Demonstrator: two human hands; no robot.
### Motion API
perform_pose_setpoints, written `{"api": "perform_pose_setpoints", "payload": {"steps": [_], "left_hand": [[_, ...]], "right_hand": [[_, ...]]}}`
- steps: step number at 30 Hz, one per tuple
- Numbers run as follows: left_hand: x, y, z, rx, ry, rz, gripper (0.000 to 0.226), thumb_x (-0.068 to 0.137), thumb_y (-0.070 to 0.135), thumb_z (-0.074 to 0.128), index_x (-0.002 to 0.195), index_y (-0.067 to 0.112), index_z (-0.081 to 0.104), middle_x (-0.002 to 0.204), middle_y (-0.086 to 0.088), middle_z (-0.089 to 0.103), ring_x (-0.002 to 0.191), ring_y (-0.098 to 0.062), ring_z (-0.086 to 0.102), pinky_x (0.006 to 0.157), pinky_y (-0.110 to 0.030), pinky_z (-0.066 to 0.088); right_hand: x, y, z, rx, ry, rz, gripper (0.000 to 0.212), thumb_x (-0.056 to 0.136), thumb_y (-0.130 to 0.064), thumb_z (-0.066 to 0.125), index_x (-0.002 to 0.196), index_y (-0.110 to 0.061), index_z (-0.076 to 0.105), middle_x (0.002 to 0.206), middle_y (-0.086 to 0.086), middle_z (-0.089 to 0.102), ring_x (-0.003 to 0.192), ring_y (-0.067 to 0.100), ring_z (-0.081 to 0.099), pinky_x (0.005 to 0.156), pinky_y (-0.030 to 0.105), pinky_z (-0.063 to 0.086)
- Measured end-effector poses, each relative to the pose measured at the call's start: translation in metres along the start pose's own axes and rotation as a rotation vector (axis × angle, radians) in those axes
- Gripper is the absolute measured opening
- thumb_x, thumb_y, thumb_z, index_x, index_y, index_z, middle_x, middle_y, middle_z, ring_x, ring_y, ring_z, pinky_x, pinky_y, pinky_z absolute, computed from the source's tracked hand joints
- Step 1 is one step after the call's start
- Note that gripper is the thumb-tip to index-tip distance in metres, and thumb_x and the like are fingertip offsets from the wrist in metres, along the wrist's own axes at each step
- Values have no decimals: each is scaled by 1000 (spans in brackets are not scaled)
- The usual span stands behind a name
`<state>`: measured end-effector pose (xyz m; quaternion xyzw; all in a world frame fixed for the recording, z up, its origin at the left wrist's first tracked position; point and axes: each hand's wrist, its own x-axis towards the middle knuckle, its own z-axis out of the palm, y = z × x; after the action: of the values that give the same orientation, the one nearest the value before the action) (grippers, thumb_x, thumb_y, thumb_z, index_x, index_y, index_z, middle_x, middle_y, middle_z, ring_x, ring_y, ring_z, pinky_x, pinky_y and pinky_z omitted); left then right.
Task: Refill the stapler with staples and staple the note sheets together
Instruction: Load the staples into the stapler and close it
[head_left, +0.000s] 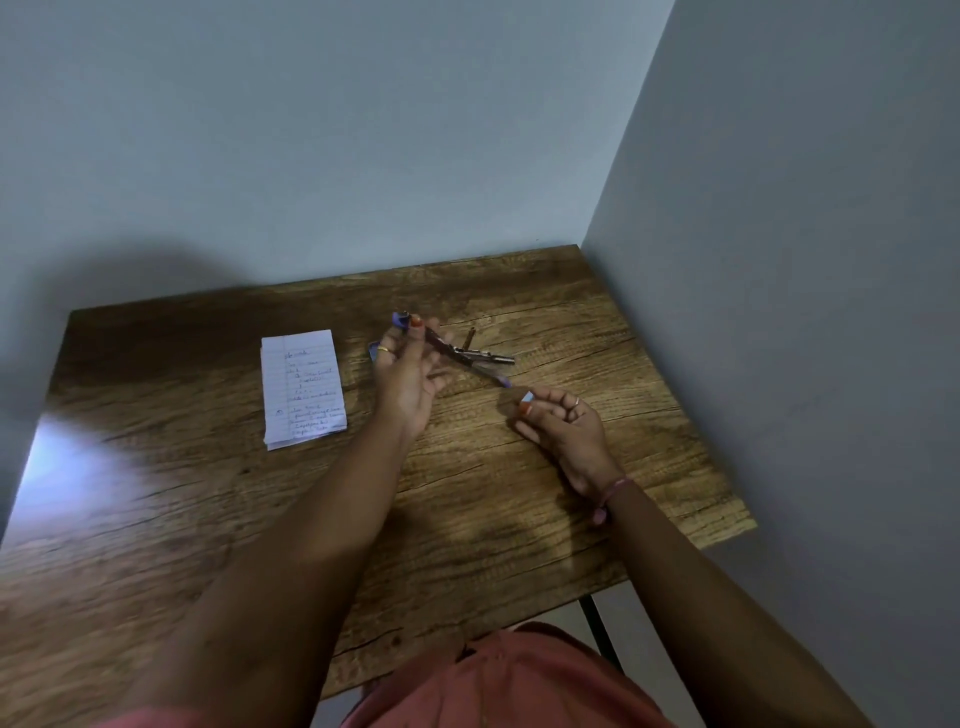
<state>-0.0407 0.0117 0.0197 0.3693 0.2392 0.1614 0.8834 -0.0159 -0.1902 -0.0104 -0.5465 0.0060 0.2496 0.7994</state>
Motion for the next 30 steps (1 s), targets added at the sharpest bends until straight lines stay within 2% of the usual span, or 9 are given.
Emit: {"api": "perform_pose_setpoints", "payload": {"steps": [3, 7, 9, 11, 14, 16, 20, 24, 30], "left_hand": [[1, 4, 2, -190, 84, -43, 11, 95, 33, 52, 104, 27, 55, 98, 3, 67, 100, -26, 66, 83, -65, 44], [5, 5, 1, -318, 163, -132, 34, 93, 38, 54, 125, 28, 50, 93, 2, 68, 88, -18, 67, 77, -64, 45], [5, 6, 0, -341, 170, -169, 27, 93, 33, 55, 118, 23, 53, 89, 1, 69, 84, -16, 67, 75, -61, 49], [4, 6, 0, -307, 164, -186, 9, 95, 20, 54, 104, 19, 57, 83, 1, 71, 80, -14, 67, 84, -57, 50], [0, 5, 1, -265, 118, -191, 22, 96, 3, 48, 113, 16, 55, 96, -3, 67, 91, -17, 65, 87, -43, 49], [-3, 4, 0, -251, 101, -198, 21, 98, 3, 44, 114, 9, 56, 100, -5, 65, 92, -17, 63, 84, -36, 51], [-8, 2, -2, -294, 121, -220, 17, 98, 7, 44, 98, 2, 61, 93, -11, 68, 88, -20, 65, 99, -40, 47], [-14, 1, 2, -314, 118, -235, 19, 100, 10, 43, 96, 4, 61, 97, -12, 66, 88, -20, 64, 95, -37, 49], [-17, -3, 5, -294, 22, -207, 17, 99, 3, 41, 107, 2, 55, 99, -12, 65, 84, -13, 66, 73, -21, 55]], "right_hand": [[-2, -1, 0, 30, 8, 8, 34, 80, 4, 68, 112, 4, 56, 99, 15, 73, 91, 23, 72, 77, 29, 59], [-3, -2, 1, 52, 39, -1, 25, 81, 6, 66, 103, -3, 59, 96, 10, 75, 86, 20, 73, 69, 26, 58], [-2, -2, 2, 60, 60, 3, 27, 80, 7, 67, 104, -3, 58, 97, 11, 75, 88, 22, 73, 69, 26, 59], [-1, -2, 2, 64, 74, 6, 30, 80, 8, 67, 106, -3, 57, 98, 12, 74, 90, 24, 72, 69, 27, 59], [-1, 0, 2, 81, 79, -4, 26, 81, 9, 65, 102, -5, 58, 94, 9, 76, 86, 20, 73, 67, 25, 58], [-1, 0, 2, 86, 84, -8, 25, 81, 9, 65, 100, -6, 59, 93, 8, 76, 86, 19, 73, 67, 24, 57], [-1, 0, 0, 99, 74, 8, 21, 83, 6, 64, 101, -5, 60, 96, 11, 75, 91, 23, 72, 70, 26, 58], [-1, -1, -3, 136, 45, 44, 11, 92, -5, 56, 102, -6, 61, 98, 14, 74, 93, 25, 72, 72, 28, 58], [-1, -4, -6, 215, 60, 77, 11, 95, -6, 52, 100, -6, 62, 96, 11, 75, 90, 21, 73, 68, 26, 58]]}}
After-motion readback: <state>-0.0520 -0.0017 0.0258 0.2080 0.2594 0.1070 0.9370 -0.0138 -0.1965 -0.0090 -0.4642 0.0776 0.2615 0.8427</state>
